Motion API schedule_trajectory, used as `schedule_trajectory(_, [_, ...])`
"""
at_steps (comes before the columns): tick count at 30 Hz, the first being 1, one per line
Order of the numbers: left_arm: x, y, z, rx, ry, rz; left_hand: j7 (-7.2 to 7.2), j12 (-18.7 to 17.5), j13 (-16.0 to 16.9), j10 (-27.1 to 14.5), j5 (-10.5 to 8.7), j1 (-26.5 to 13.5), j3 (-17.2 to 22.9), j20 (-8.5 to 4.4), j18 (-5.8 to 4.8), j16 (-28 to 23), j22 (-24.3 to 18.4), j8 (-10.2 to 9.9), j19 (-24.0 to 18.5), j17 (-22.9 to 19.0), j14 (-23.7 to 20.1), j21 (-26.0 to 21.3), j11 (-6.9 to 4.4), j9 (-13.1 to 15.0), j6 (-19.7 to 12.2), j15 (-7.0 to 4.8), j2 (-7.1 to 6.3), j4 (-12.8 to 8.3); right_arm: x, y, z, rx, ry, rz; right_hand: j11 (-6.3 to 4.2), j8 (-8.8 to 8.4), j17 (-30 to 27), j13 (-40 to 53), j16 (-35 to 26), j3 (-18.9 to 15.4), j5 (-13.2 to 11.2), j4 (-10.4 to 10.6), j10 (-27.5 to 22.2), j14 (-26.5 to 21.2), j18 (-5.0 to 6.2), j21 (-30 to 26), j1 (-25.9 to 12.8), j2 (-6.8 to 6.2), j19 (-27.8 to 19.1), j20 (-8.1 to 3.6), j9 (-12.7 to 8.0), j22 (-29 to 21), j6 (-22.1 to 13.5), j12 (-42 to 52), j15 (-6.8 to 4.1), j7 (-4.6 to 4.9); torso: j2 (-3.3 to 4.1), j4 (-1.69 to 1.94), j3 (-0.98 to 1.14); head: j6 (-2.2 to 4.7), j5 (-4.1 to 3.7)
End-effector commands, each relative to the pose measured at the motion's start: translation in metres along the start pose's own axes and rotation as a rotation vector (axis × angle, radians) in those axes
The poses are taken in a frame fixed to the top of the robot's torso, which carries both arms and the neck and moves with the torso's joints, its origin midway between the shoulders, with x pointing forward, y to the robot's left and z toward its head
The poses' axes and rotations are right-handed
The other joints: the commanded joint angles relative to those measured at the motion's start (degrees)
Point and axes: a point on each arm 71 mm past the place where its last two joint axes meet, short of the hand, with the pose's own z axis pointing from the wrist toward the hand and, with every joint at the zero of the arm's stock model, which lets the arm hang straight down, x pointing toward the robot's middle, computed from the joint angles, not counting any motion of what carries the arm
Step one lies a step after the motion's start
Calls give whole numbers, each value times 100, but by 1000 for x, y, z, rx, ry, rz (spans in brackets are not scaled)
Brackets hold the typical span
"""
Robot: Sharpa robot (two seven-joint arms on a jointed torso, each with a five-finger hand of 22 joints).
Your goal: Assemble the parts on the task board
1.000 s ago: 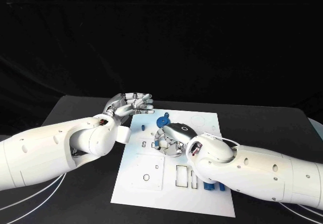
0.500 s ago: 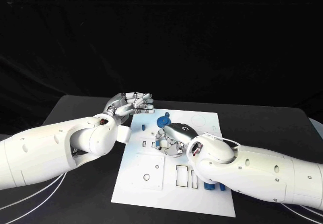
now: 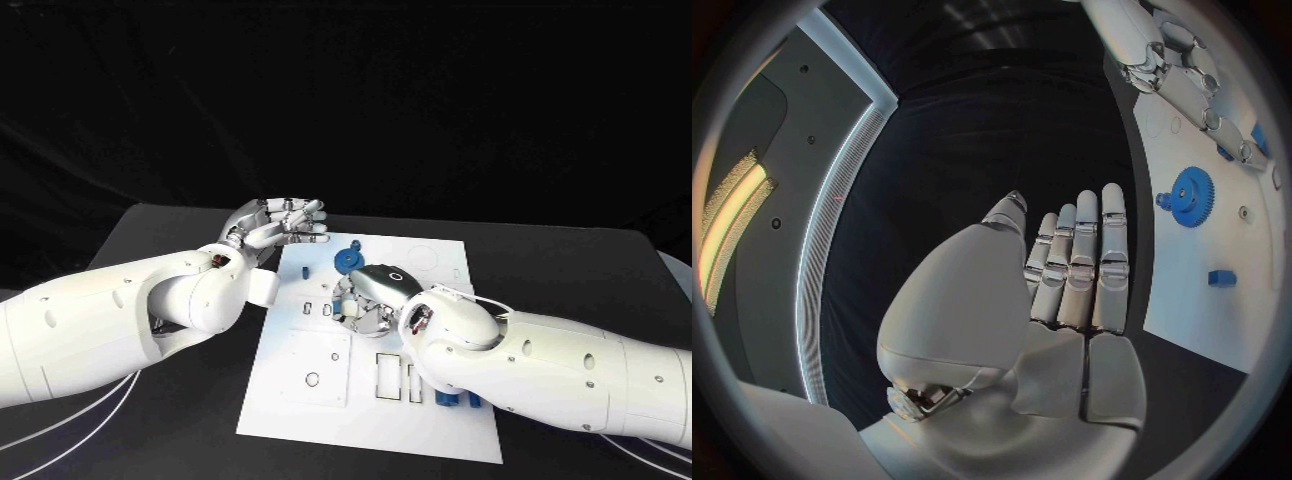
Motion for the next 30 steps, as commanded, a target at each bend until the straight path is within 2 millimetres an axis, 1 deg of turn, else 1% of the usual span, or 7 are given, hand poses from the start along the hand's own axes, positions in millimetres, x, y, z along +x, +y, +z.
schedule_trajectory(1, [2, -1, 1, 8, 18, -9, 59, -35, 5, 30, -23, -41, 39, 16, 79, -31, -5, -20, -8, 5, 4, -34, -8, -8, 24, 22, -1, -4, 4, -2, 0, 18, 29, -19, 42, -37, 1508, 1069, 19, 7, -28, 39, 228, 598, -83, 25, -18, -21, 599, 32, -15, 1506, -52, -24, 46, 10, 0, -2, 2, -2, -1])
schedule_trajectory(12, [2, -1, 1, 6, 17, -9, 59, -35, 5, 30, -23, -41, 39, 16, 79, -31, -5, -20, -8, 5, 4, -34, -8, -8, 24, 22, -1, -4, 4, -2, 1, 16, 19, -27, 85, -101, 1508, 1041, 19, -8, -70, 65, 199, 598, -83, 25, -54, -64, 599, 69, -39, 1506, -137, -52, 84, 54, 0, -4, 4, -2, 1])
schedule_trajectory(16, [2, -1, 1, 6, 17, -9, 59, -35, 5, 30, -23, -41, 39, 16, 79, -31, -5, -20, -8, 5, 4, -34, -8, -8, 24, 22, -1, -4, 3, -1, 1, 11, 14, -29, 111, -158, 1508, 1024, 19, -40, -157, 97, 181, 598, -83, 25, -93, -106, 599, 96, -61, 1506, -211, -69, 110, 80, 0, -4, 4, 0, 4])
schedule_trajectory(19, [2, -1, 1, 6, 17, -9, 59, -35, 5, 30, -23, -41, 39, 16, 79, -31, -5, -20, -8, 5, 4, -34, -8, -8, 24, 22, -1, -4, 3, -1, 0, 7, 11, -29, 138, -230, 1508, 1000, 19, -168, -493, 181, 156, 598, -83, 25, -185, -199, 599, 130, -83, 1506, -291, -92, 138, 103, -3, -5, 4, -1, 3])
schedule_trajectory(23, [2, -1, 1, 6, 17, -9, 59, -35, 5, 30, -23, -41, 39, 16, 79, -31, -5, -20, -8, 5, 4, -34, -8, -8, 24, 22, -1, -4, 2, 0, 0, 2, -4, -24, 162, -305, 1508, 977, 19, -331, -665, 277, 132, 598, -83, 25, -208, -229, 599, 154, -105, 1506, -375, -114, 160, 129, -1, -5, 3, -4, 5])
schedule_trajectory(27, [1, -1, 1, 4, 15, -8, 59, -35, 5, 30, -23, -41, 39, 16, 79, -31, -5, -20, -8, 5, 4, -34, -8, -8, 24, 22, -1, -4, -2, 1, -2, -13, -55, -7, 189, -371, 1508, 963, 19, -667, -681, 445, 114, 598, -83, 25, -154, -204, 599, 181, -120, 1506, -428, -127, 186, 155, -2, -2, 7, -1, 2])
schedule_trajectory(30, [0, 0, 1, -1, 15, 0, 54, -45, 6, 36, -23, -47, 44, 19, 82, -38, -7, -24, -9, 15, 6, -46, -9, -9, 28, 22, -4, -7, -9, 1, -7, -45, -131, 24, 201, -407, 1503, 948, 18, -833, -648, 498, 98, 596, -83, 25, -47, -164, 599, 195, -127, 1506, -453, -141, 191, 171, -7, -1, 9, 0, 4])
